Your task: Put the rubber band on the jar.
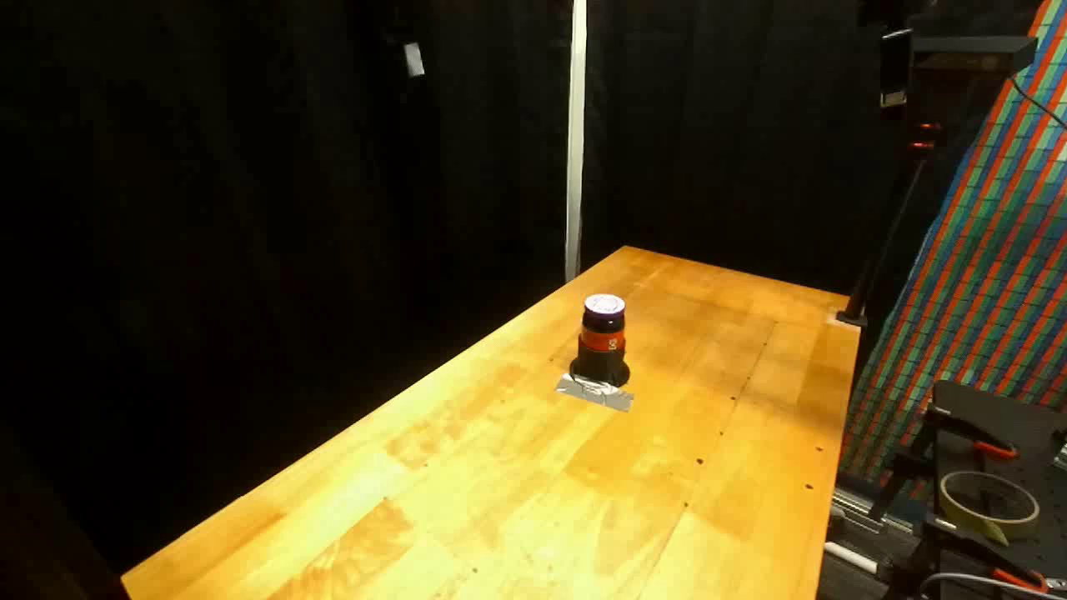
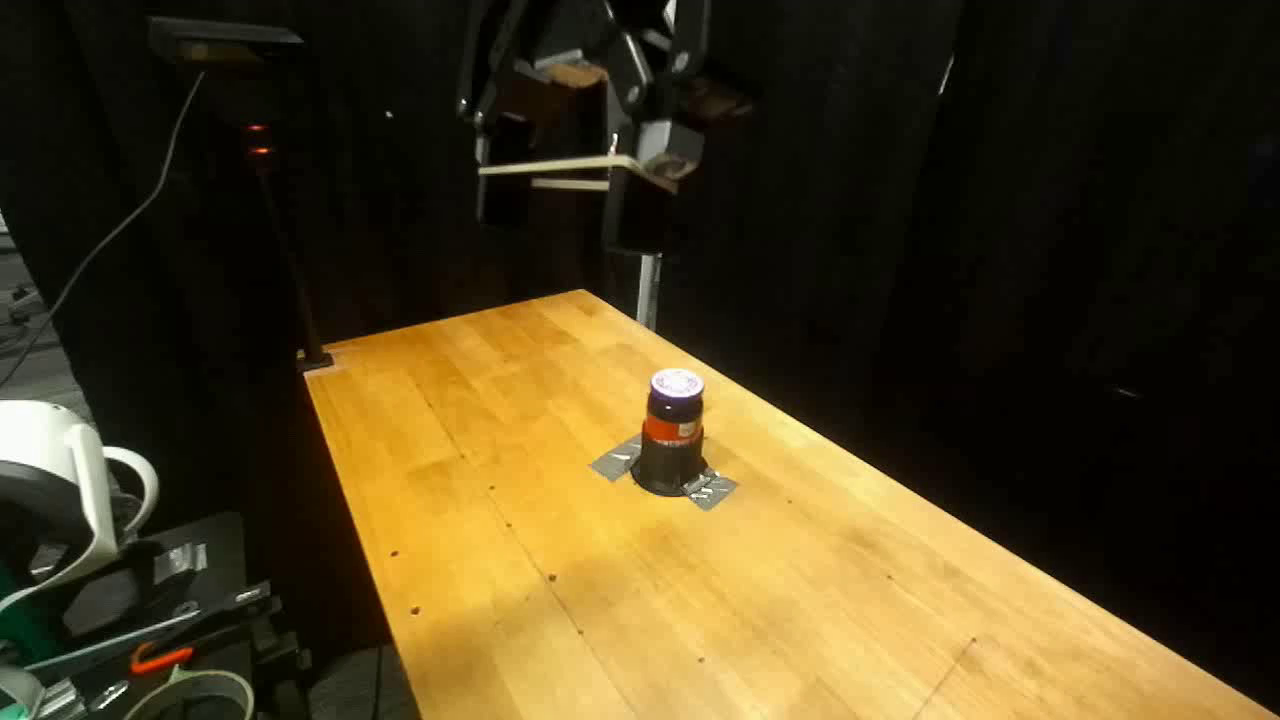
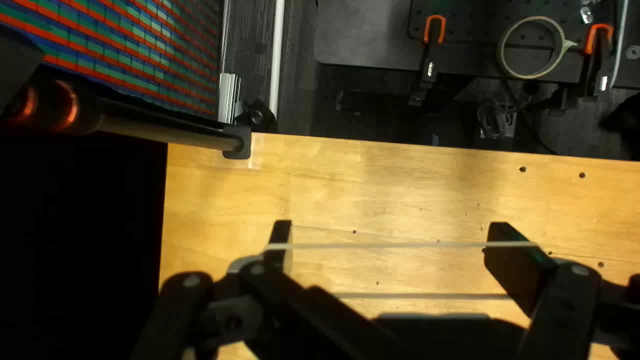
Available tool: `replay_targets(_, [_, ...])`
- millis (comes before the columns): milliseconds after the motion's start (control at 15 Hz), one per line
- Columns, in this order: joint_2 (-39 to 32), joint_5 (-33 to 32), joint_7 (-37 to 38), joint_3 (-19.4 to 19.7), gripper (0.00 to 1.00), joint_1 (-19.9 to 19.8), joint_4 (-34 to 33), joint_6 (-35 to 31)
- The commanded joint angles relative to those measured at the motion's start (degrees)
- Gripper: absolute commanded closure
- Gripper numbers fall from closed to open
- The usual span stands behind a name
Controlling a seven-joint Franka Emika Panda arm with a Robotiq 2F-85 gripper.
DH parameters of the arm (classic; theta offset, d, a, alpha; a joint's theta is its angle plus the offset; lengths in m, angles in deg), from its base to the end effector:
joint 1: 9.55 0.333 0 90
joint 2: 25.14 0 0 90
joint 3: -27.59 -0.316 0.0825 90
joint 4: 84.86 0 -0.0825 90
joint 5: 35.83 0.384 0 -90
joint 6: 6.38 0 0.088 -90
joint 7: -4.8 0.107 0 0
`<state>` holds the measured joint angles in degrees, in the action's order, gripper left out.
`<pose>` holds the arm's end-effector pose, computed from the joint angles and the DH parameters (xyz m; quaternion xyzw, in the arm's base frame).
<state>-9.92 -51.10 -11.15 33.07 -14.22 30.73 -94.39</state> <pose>0.4405 -0.1123 0.5507 0.9850 0.0627 -0.1313 0.0931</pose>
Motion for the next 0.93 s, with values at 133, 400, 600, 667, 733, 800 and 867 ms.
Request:
replay_targets(133, [0.2, -0.1, 0.1, 0.3, 0.0, 0.4, -0.5, 0.2])
replay_targets(400, [-3.0, 1.1, -0.9, 0.3, 0.0, 1.1, -1.9, -2.3])
replay_targets(600, [-10.5, 6.1, -1.8, 0.0, 0.0, 2.4, -5.5, -7.6])
replay_targets(667, [-12.9, 8.1, -2.1, -0.3, 0.0, 2.7, -6.5, -9.8])
replay_targets(733, [-16.0, 9.7, -2.0, -0.9, 0.0, 3.1, -8.1, -11.0])
replay_targets(800, [-18.9, 11.3, -2.5, -1.4, 0.0, 3.3, -9.9, -11.9])
replay_targets(867, [-21.9, 12.7, -2.1, -2.1, 0.0, 3.5, -11.8, -12.4])
